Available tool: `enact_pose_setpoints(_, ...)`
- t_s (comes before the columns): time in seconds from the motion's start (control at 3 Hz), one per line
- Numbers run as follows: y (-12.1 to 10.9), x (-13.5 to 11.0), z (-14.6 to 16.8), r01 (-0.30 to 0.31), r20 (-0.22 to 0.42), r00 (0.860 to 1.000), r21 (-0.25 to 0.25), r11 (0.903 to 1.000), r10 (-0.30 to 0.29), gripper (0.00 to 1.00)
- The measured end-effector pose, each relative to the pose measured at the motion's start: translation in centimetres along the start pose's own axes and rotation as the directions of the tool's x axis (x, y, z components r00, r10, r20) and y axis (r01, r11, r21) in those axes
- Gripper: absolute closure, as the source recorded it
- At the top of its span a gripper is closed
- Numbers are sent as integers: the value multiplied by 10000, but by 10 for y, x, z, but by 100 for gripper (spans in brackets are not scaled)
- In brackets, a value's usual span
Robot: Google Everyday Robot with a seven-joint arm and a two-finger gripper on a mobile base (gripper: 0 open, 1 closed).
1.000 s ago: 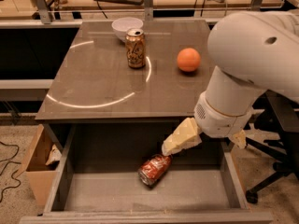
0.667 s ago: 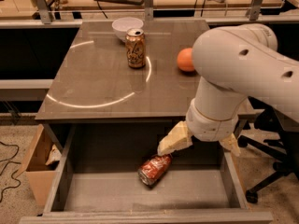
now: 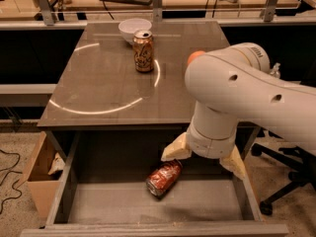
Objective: Pick coke can from top drawer and place on counter
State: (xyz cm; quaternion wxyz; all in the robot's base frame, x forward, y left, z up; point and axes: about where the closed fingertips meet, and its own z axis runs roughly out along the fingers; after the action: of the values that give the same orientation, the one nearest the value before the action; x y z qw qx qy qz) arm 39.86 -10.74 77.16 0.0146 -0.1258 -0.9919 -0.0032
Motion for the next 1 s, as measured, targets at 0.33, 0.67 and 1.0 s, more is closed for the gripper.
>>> enact_pose_setpoints(0.33,24,-3,14,-1004,791,9918,-40,9949,1004,0)
enact_pose_setpoints(0.67,46,-10,25,-1347,1584,9777,-312,9904,1380,0)
enact_pose_setpoints(1.0,46,-10,25,-1305,1579,9784,-298,9910,1336,0)
